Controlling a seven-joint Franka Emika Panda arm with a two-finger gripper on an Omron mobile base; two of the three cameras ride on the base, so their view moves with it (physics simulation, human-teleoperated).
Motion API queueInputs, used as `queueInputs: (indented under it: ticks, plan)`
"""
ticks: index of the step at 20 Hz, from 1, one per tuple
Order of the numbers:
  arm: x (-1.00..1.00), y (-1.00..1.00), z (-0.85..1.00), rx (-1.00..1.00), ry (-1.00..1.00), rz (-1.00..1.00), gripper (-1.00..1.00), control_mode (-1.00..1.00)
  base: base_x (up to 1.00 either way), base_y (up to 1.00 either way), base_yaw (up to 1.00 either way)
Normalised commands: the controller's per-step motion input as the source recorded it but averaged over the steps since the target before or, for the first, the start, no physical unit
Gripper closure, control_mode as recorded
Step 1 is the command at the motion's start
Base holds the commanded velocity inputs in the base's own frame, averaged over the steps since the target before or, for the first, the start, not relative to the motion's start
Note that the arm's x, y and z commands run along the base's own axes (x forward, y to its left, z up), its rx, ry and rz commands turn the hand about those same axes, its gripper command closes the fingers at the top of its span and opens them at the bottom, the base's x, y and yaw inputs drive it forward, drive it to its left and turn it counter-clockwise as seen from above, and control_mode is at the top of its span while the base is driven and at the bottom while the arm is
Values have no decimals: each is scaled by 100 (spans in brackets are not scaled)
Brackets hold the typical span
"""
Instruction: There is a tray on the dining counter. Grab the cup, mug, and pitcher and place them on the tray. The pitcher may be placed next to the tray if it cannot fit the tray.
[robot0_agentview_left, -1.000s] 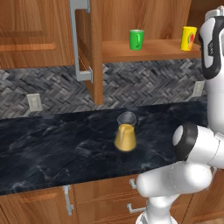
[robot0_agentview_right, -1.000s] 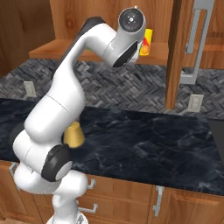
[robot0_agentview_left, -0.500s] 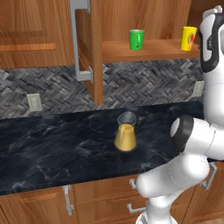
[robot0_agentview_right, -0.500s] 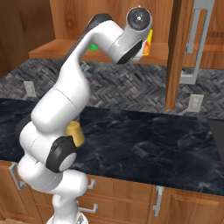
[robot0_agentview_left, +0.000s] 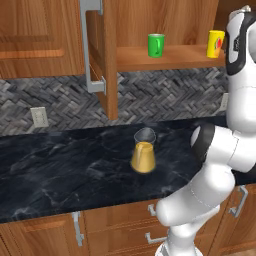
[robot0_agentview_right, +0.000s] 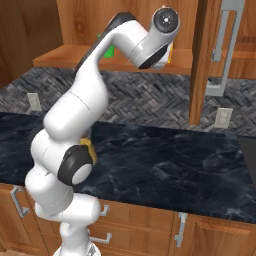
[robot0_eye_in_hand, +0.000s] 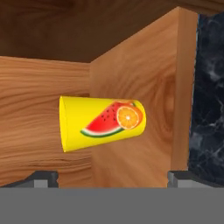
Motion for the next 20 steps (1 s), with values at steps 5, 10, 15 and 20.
queueInputs:
  ticks: [5,10,15,20]
  plan:
    - [19,-8,4,0,1,0,-100,-100,0,0,0]
    - [14,-18,0,0,2,0,-100,-100,0,0,0]
    - [19,-10,0,0,4,0,-100,-100,0,0,0]
    - [22,-9,0,0,4,0,-100,-100,0,0,0]
